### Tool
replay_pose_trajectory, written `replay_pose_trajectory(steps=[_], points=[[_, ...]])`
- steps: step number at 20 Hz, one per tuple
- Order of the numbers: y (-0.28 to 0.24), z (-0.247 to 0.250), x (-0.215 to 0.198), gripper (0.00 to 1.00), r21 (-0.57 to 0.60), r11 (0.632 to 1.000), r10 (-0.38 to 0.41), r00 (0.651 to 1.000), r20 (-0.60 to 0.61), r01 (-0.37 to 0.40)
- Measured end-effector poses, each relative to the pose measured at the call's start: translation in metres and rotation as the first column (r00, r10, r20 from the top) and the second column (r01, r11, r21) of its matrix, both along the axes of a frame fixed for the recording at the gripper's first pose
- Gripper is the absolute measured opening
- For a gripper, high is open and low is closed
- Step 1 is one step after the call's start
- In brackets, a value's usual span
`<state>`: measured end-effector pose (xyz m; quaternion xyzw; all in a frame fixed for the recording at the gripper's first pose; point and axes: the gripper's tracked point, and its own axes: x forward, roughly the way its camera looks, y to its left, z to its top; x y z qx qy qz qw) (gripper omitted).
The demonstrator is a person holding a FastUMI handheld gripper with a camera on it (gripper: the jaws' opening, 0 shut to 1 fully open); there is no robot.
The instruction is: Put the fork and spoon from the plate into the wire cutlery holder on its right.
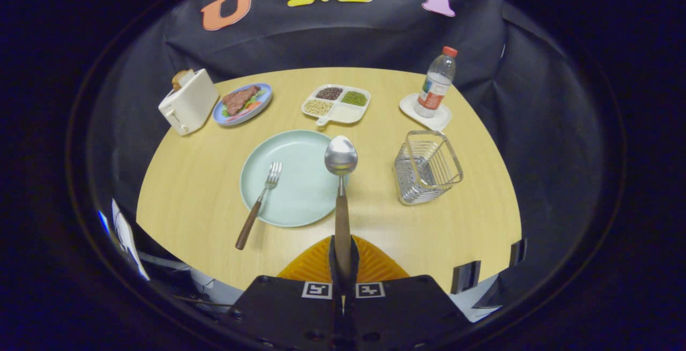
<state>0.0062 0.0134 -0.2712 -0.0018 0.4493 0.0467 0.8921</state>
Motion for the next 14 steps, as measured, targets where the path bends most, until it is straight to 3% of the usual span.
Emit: replay_pose_trajectory(steps=[8,14], points=[[-0.082,0.016,0.009,0.01,-0.005,0.996,-0.086,0.996,0.014,0.086],[-0.109,0.008,0.025,0.05,-0.028,0.995,-0.091,0.996,-0.007,0.091]])
